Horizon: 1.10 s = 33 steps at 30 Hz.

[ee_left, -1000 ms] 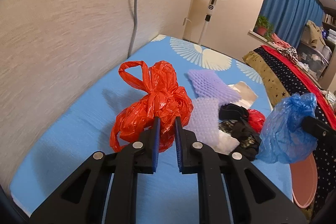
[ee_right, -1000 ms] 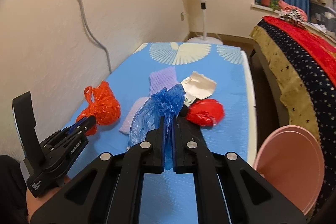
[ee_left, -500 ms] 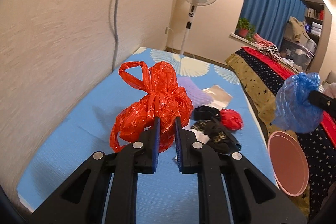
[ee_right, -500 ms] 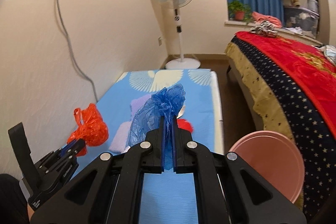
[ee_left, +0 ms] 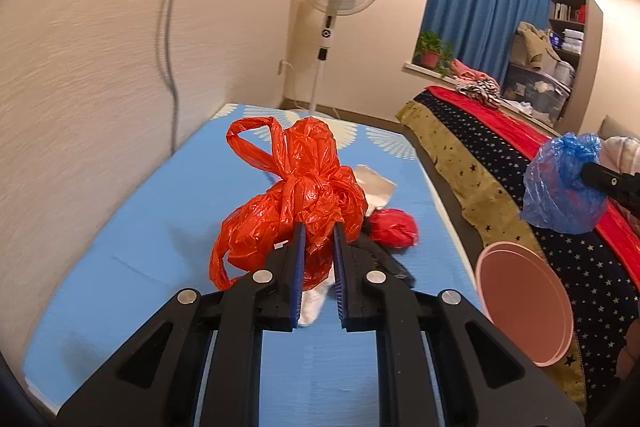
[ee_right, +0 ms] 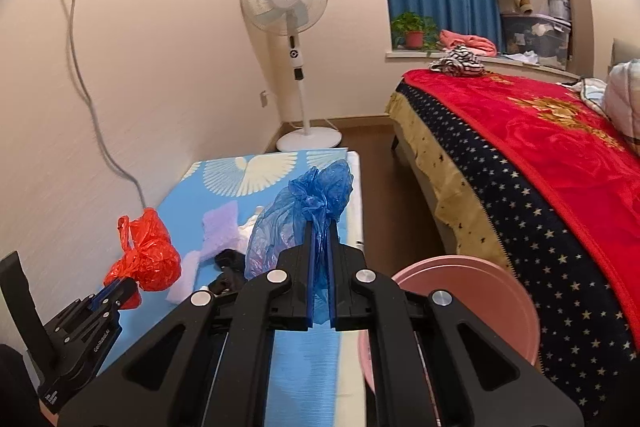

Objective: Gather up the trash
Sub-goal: 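Carry the red-orange and blue bags with both tools over the pink bin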

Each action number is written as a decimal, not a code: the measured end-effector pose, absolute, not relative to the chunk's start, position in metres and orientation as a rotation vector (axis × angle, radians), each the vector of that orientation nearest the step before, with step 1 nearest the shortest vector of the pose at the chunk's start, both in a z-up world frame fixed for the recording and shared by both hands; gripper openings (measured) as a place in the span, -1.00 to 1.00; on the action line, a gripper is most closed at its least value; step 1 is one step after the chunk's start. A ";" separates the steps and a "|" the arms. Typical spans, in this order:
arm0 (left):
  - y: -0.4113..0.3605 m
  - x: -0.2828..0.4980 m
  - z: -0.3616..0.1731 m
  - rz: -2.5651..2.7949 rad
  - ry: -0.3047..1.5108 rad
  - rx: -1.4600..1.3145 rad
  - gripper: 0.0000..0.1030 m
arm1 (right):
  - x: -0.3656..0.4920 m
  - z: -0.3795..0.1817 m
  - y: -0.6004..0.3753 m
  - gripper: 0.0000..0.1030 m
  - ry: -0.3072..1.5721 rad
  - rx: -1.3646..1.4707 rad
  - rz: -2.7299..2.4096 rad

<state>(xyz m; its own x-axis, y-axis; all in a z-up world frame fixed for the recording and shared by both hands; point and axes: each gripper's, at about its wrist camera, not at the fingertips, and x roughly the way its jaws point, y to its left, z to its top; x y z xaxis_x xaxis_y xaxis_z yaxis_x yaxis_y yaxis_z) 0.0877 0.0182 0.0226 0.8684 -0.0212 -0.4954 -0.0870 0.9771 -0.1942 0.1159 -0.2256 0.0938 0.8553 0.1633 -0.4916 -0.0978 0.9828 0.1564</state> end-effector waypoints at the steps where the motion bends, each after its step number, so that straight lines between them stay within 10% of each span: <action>1: 0.014 0.089 0.023 0.025 0.518 -0.211 -0.74 | 0.115 0.093 -0.229 -0.90 0.526 0.129 0.130; 33: -0.075 0.102 0.034 -0.172 0.495 -0.121 -0.74 | 0.118 0.080 -0.317 -0.90 0.522 0.193 -0.040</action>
<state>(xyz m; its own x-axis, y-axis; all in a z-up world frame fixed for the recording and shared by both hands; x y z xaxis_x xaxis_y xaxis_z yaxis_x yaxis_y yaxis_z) 0.1022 -0.0745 0.0335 0.8658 -0.1934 -0.4615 0.1350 0.9784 -0.1566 0.1179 -0.3175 0.0804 0.8663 0.0116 -0.4994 0.0869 0.9810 0.1735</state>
